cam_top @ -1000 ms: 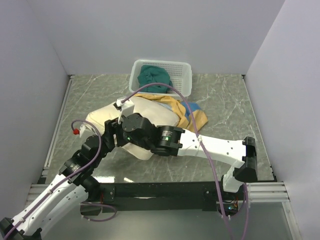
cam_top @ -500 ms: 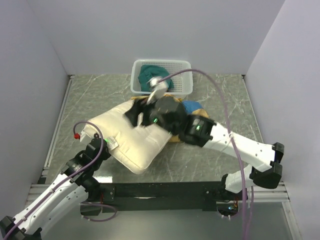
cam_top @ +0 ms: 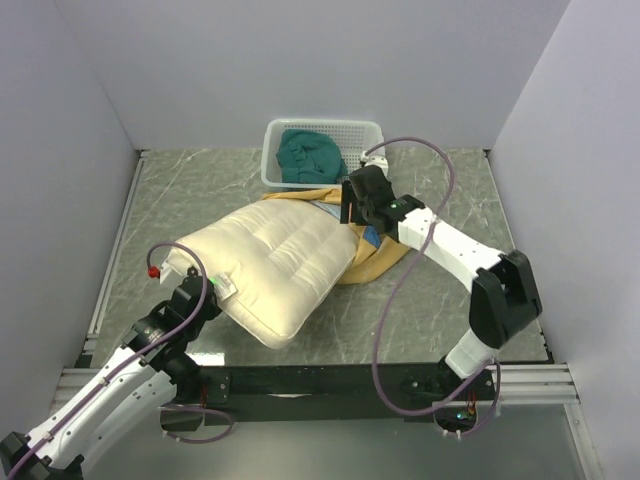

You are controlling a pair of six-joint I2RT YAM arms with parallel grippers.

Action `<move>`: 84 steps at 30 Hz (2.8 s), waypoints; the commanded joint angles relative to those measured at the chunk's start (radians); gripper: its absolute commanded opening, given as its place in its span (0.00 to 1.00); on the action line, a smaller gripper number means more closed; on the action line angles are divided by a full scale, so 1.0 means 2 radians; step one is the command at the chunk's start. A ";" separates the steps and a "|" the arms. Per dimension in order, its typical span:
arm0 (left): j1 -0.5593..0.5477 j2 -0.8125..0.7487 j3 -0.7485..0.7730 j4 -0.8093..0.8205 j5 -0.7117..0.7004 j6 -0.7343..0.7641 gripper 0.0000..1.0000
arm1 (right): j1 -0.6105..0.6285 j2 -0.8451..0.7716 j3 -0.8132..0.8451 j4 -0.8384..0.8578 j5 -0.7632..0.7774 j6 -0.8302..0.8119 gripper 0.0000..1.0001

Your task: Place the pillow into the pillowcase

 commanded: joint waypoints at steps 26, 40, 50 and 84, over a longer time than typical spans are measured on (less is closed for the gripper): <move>-0.001 0.177 0.166 0.112 0.046 0.153 0.15 | 0.053 -0.086 -0.024 0.070 -0.126 0.006 0.00; -0.012 0.391 0.363 0.112 0.083 0.233 0.55 | 0.030 -0.101 0.068 0.055 -0.282 0.047 0.00; -0.024 0.493 0.561 0.013 0.075 0.306 0.55 | 0.012 -0.071 0.140 0.097 -0.418 0.148 0.00; -0.018 0.611 0.470 0.019 0.081 0.309 0.68 | -0.118 -0.126 0.023 0.198 -0.476 0.254 0.00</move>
